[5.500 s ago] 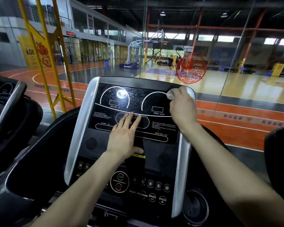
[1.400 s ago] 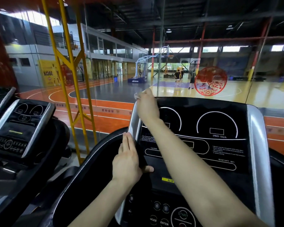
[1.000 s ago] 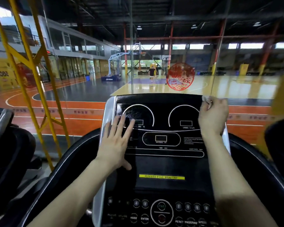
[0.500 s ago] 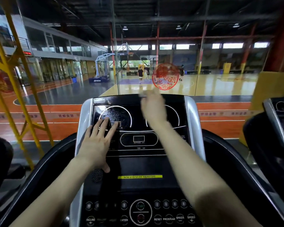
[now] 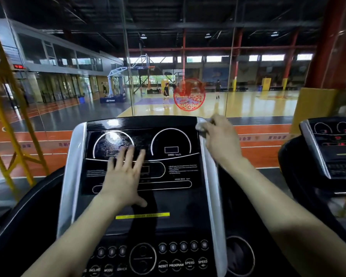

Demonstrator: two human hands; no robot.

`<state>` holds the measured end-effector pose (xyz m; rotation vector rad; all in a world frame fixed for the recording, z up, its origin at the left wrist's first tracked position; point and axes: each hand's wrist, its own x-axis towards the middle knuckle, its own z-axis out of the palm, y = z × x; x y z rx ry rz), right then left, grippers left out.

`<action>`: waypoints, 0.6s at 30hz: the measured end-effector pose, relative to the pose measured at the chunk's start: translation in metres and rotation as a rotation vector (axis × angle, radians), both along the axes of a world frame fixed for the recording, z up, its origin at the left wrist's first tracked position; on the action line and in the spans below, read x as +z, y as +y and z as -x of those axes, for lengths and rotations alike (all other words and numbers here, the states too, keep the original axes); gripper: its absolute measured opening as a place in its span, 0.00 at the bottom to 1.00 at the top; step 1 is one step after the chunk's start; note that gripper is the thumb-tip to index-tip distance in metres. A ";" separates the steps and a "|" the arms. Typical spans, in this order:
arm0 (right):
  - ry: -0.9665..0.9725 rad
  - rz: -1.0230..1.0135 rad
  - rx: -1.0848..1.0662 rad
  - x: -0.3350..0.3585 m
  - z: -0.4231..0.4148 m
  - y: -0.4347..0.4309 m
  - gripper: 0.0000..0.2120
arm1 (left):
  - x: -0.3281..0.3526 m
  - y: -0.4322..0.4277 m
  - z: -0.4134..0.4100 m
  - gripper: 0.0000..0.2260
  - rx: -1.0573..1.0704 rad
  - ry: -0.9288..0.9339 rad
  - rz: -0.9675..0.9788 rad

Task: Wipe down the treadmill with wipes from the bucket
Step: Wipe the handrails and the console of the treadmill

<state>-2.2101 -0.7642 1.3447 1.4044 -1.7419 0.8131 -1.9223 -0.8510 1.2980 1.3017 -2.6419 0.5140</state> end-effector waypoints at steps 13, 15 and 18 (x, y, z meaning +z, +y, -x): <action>0.118 -0.294 0.181 -0.035 0.008 0.039 0.11 | -0.011 0.048 0.086 0.77 0.007 0.118 -0.014; 0.070 -0.249 0.144 0.003 0.018 -0.001 0.09 | -0.011 0.047 0.085 0.77 0.013 0.130 -0.025; 0.003 -0.197 0.147 0.025 0.029 -0.033 0.08 | -0.011 0.048 0.078 0.75 0.015 0.126 -0.044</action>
